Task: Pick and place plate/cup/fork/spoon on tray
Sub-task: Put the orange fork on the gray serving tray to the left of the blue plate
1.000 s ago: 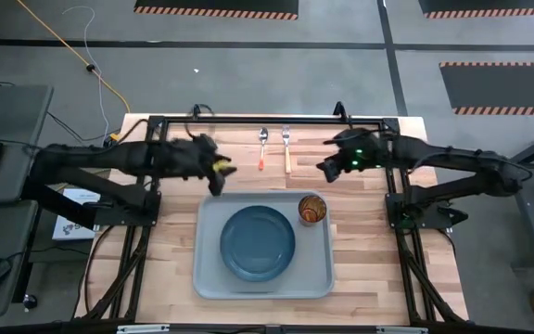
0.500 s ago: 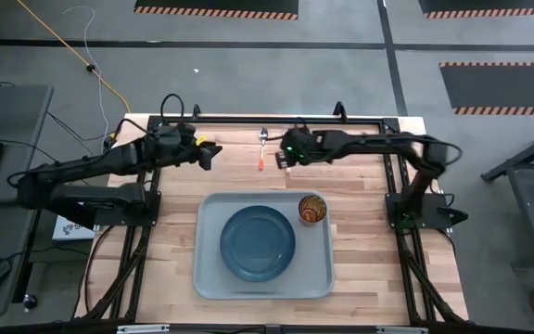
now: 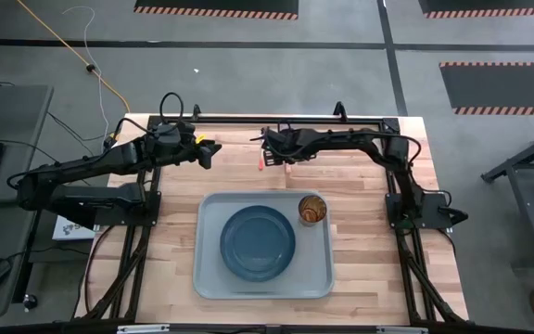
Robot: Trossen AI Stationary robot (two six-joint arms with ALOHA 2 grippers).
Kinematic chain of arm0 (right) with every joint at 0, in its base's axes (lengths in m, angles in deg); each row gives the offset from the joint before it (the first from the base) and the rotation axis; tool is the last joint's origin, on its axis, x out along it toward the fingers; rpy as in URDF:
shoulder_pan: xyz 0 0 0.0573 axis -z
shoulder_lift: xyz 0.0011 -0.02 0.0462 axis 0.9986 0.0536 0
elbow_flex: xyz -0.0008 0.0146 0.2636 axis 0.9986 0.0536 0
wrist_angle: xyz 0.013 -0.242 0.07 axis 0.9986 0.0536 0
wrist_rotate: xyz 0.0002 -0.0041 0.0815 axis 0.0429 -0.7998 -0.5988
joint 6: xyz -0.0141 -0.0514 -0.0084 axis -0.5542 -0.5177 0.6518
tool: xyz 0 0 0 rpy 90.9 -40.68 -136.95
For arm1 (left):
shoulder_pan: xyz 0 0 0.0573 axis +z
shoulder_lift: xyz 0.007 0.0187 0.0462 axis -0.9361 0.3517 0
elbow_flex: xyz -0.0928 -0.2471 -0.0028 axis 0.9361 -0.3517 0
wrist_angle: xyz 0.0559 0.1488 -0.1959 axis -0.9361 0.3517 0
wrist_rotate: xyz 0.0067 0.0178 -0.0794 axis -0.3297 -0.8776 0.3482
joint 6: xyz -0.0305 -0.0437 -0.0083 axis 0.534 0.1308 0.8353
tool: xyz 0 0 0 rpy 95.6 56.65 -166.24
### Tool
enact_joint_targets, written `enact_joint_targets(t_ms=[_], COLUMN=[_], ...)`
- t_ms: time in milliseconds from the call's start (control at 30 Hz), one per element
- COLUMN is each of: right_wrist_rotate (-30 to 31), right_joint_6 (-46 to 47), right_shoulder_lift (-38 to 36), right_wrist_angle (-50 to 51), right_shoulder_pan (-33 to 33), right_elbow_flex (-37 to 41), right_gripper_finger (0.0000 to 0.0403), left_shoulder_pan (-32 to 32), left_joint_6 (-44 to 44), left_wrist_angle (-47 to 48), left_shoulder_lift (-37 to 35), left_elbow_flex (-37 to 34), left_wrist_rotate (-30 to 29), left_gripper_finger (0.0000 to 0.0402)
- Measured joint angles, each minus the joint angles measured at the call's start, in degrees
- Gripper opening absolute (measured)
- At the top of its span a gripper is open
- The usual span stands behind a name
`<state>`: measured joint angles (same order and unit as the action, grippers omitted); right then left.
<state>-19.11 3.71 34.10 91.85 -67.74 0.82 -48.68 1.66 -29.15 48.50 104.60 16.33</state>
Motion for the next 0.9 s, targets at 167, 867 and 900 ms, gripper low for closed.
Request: enact_joint_targets(t_ms=[167,867,900], right_wrist_rotate=[0.0,1.4,2.6], right_joint_6=[0.2,-13.6,-14.8], right_shoulder_lift=[1.9,-4.2,-6.3], right_wrist_angle=[0.7,8.6,10.2], right_shoulder_pan=[0.6,3.2,3.0], right_elbow_flex=[-0.1,1.3,1.2], right_gripper_finger=[0.0195,0.0033,0.0033], left_shoulder_pan=[0.0,0.0,0.0], left_joint_6=[0.0,0.0,0.0], left_wrist_angle=[0.0,-0.2,-0.5], left_shoulder_lift=[0.0,0.1,0.1], left_elbow_flex=[0.0,0.0,0.0], left_wrist_rotate=[-0.2,-0.4,-0.4], left_gripper_finger=[0.0172,0.0172,0.0172])
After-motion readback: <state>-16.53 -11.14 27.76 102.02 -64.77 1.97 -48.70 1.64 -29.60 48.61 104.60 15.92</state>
